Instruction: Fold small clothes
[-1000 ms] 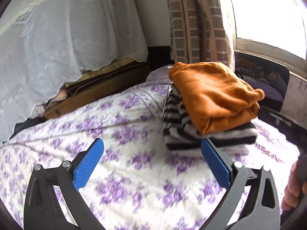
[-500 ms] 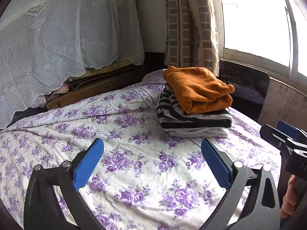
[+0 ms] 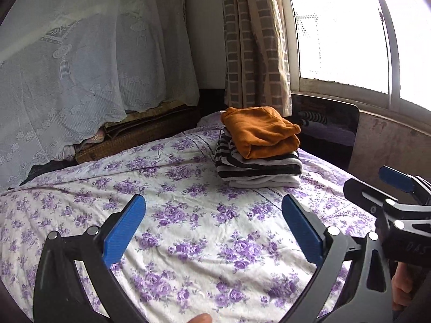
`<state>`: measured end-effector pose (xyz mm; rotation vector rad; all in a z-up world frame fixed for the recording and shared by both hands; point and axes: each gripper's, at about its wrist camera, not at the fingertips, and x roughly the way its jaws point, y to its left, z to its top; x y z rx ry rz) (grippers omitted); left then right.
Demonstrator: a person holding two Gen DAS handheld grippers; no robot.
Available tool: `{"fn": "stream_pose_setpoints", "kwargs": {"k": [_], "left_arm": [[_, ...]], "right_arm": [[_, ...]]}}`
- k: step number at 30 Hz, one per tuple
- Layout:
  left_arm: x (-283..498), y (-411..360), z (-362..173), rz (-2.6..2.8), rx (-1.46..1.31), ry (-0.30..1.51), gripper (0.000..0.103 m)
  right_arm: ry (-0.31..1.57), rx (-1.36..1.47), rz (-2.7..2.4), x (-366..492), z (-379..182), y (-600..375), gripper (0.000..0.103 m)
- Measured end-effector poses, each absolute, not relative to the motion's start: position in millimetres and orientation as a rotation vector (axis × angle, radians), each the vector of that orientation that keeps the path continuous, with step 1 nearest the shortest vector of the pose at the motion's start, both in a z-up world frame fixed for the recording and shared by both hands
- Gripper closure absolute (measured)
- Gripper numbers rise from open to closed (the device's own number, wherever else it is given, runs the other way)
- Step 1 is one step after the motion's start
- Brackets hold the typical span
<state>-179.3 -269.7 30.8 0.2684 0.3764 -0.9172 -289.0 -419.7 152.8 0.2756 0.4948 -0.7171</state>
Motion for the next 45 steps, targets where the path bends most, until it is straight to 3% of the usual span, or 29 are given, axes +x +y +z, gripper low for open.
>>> {"fn": "stream_pose_setpoints", "kwargs": {"k": [45], "left_arm": [[-201.7, -224.1, 53.3, -0.828, 0.233, 0.39, 0.004]], "right_arm": [[0.465, 0.274, -0.671, -309.3, 174.8, -363.3, 0.004]]}}
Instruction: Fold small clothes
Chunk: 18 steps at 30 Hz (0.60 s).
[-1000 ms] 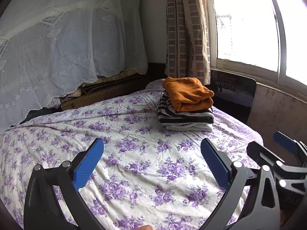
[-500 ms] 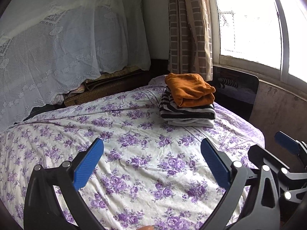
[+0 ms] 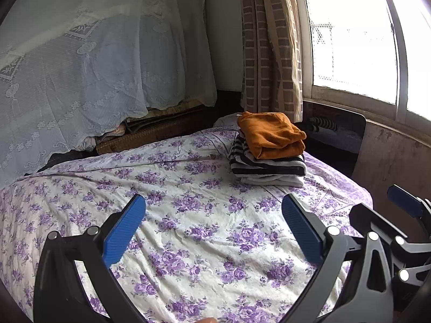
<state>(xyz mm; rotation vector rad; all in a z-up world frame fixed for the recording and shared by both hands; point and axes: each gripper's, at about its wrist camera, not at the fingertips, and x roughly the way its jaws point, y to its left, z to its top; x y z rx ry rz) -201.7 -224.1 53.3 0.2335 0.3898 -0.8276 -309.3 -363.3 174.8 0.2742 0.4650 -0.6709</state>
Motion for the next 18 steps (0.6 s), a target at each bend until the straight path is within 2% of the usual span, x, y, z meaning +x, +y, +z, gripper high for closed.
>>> {"fn": "stream_pose_setpoints", "kwargs": {"k": [18], "left_arm": [[-204.2, -220.4, 56.6, -0.824, 0.238, 0.378, 0.005]], "right_arm": [[0.458, 0.276, -0.668, -310.6, 176.7, -361.6, 0.004]]}}
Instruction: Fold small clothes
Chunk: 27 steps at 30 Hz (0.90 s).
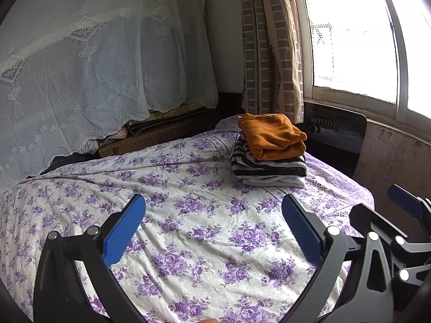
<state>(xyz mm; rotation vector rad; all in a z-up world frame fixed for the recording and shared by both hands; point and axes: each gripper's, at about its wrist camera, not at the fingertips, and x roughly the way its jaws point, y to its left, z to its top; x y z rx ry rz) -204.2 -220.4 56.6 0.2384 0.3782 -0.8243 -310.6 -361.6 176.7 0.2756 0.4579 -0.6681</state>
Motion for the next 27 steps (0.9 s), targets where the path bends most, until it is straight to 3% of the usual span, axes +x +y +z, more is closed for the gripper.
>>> {"fn": "stream_pose_setpoints", "kwargs": {"k": [27], "left_arm": [[-205.2, -219.7, 56.9, -0.827, 0.238, 0.378, 0.005]], "right_arm": [[0.454, 0.28, -0.671, -312.1, 176.7, -358.8, 0.004]]}}
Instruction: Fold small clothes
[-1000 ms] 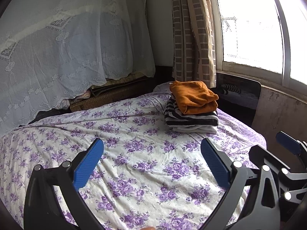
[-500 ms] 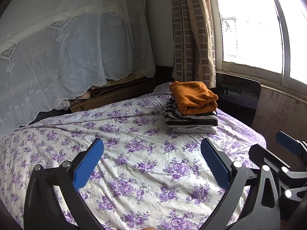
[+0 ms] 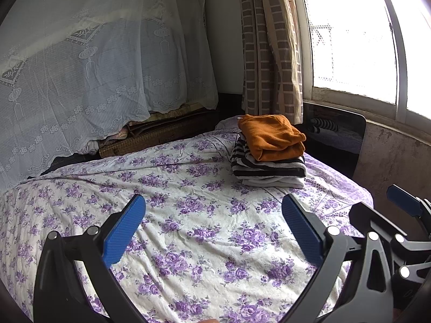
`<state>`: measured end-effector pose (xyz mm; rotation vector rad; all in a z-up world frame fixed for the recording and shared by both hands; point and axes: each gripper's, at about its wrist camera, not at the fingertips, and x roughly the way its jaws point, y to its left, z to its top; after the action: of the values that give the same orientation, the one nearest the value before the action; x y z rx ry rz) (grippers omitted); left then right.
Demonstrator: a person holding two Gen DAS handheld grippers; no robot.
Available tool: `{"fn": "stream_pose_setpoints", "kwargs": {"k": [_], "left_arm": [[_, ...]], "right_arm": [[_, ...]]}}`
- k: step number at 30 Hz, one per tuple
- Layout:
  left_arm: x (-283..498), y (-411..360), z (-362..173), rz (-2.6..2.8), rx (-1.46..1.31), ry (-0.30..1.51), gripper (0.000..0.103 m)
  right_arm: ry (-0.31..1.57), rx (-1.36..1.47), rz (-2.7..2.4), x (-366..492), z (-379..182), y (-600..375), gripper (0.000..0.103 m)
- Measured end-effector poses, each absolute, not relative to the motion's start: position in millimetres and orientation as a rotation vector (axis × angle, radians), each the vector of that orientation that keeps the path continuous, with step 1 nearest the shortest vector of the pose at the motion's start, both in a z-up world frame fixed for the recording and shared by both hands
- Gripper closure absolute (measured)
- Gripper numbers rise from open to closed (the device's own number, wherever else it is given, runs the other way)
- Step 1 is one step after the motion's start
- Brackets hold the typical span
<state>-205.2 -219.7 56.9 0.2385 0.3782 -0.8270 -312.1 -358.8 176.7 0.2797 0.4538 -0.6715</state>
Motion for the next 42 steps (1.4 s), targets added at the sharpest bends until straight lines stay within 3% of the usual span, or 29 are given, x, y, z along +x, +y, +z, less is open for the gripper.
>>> {"fn": "stream_pose_setpoints", "kwargs": {"k": [42], "left_arm": [[-207.0, -216.4, 58.9, -0.835, 0.238, 0.368, 0.005]], "right_arm": [[0.441, 0.289, -0.687, -315.4, 179.2, -349.8, 0.004]]}}
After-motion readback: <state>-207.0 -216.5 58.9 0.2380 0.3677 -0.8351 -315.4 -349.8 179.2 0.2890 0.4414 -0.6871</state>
